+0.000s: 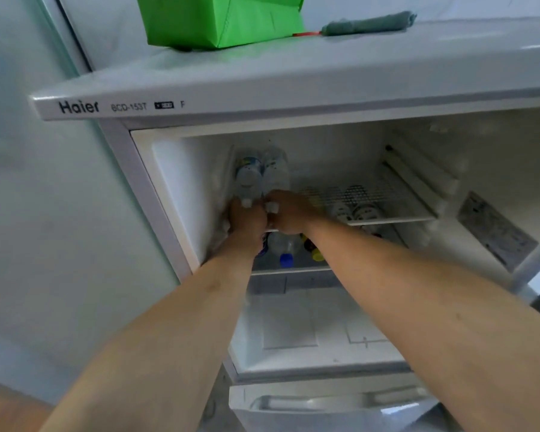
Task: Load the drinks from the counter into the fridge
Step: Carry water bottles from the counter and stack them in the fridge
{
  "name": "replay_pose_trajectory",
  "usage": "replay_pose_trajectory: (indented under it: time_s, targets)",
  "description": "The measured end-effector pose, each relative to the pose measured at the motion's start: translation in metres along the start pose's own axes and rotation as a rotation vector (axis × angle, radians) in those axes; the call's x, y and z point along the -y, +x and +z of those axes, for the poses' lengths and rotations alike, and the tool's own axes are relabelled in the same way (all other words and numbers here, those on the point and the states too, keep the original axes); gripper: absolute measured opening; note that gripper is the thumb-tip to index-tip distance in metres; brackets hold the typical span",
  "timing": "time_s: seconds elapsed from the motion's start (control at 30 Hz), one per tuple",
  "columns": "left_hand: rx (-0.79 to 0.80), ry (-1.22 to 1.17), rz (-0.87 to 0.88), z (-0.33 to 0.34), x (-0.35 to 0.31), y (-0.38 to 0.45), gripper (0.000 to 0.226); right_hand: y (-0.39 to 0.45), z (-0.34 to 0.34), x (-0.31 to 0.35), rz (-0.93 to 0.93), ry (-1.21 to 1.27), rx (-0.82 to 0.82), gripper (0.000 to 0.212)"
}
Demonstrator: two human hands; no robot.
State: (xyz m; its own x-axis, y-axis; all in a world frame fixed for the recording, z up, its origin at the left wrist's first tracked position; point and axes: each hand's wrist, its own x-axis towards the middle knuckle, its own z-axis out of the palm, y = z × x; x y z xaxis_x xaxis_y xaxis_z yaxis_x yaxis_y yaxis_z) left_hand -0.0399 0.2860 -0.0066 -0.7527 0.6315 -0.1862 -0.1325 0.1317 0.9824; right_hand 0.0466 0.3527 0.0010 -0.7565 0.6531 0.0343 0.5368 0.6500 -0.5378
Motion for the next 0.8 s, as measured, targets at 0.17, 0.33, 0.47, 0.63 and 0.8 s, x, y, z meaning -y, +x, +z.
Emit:
replay_pose_trajectory:
  time_s: [0.17, 0.33, 0.47, 0.63, 0.8]
  targets:
    - [-0.119, 0.029, 0.093, 0.013, -0.004, -0.004, 0.036, -0.008, -0.015, -0.01, 0.068, 0.104, -0.29, 0.014]
    - [-0.355, 0.27, 0.482, 0.012, -0.054, -0.031, 0.027, -0.023, -0.072, -0.01, -0.025, 0.144, -0.586, 0.014]
    - [-0.47, 0.363, 0.733, 0.013, -0.085, -0.042, 0.042, -0.023, -0.098, -0.004, -0.002, 0.116, -0.806, 0.039]
    - [-0.534, 0.57, 0.813, 0.019, -0.087, -0.023, 0.049, -0.002, -0.105, 0.005, -0.035, 0.241, -0.785, 0.026]
    - [-0.337, 0.661, 0.619, 0.033, -0.105, 0.018, 0.034, 0.051, -0.115, 0.011, 0.145, 0.14, -0.364, 0.035]
